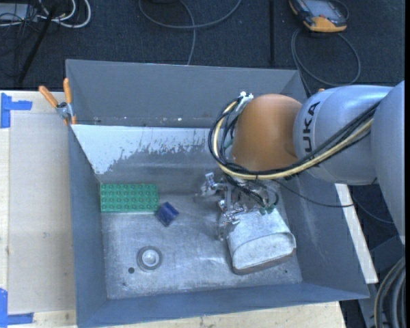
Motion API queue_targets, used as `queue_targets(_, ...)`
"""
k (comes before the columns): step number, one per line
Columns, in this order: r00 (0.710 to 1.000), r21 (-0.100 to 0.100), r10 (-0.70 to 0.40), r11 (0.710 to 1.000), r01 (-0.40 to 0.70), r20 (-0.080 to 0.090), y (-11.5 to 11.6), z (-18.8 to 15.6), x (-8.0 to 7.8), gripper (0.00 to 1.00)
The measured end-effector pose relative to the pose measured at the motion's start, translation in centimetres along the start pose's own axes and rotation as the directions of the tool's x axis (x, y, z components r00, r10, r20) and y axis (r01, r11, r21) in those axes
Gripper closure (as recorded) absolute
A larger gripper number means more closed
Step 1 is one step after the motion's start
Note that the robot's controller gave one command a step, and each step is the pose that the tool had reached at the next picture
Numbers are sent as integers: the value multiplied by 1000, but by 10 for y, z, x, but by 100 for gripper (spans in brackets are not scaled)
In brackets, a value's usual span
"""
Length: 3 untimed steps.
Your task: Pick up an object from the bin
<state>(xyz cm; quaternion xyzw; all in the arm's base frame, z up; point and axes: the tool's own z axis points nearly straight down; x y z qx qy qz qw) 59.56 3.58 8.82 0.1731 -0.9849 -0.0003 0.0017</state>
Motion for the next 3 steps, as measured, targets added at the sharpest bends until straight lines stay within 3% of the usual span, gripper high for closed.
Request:
queue_targets(1, 1000, -4, 17, 1000, -17, 15, -68, 13, 14, 0)
queue_targets(2, 1000, 3, 17, 1000, -17, 18, -70, 12, 13, 100)
queue_targets(3, 987, 6, -157, 988, 157, 11, -82, -134, 20, 100)
